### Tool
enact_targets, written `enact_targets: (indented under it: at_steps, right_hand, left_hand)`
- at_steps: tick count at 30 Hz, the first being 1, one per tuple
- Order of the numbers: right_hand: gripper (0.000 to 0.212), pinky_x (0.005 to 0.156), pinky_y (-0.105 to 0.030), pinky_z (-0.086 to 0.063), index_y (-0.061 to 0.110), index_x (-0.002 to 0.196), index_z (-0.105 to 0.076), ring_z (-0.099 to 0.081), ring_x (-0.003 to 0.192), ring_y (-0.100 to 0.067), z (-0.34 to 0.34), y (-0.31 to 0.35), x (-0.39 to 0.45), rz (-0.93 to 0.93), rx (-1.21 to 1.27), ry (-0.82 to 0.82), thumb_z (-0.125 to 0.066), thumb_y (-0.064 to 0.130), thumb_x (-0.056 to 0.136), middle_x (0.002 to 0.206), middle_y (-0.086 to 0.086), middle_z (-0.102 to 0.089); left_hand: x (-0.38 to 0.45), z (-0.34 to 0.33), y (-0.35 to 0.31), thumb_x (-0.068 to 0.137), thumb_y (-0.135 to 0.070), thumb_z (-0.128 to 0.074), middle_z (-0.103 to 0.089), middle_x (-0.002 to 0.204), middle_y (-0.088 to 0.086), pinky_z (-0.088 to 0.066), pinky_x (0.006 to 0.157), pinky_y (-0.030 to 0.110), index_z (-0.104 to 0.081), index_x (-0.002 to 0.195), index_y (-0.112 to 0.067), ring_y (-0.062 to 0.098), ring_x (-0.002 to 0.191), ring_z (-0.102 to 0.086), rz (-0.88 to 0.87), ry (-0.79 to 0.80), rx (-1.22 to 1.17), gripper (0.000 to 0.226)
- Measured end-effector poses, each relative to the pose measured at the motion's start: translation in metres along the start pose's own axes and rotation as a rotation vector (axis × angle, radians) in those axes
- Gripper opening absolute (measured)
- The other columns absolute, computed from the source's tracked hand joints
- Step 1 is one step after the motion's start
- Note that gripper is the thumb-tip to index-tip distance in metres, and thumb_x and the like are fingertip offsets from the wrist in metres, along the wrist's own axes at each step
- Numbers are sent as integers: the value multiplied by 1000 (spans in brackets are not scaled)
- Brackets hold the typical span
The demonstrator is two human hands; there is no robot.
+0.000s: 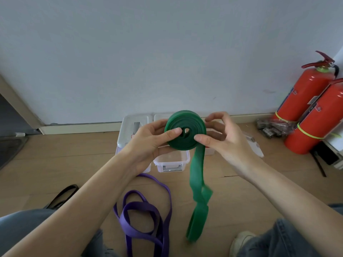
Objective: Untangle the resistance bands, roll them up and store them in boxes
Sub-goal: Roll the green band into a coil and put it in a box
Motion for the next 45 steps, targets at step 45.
enact_targets:
  at_steps: [45]
  right_hand:
    - [37,80,-19,-52,18,104,-55,-68,87,-8,6,16,1,95,-199,35,-75,10,74,96,0,-70]
  left_hand:
    - [-2,6,-2,74,-14,-69,-68,111,4,-55,69,23,-60,112,-11,17,93,-69,19,12,157,38]
Point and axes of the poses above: each hand's wrist, its own x-axis towards the middle knuckle, its own z-axis out of the back of the hand, y = z × x, the point moved 8 cm from there along x, towards the middle knuckle
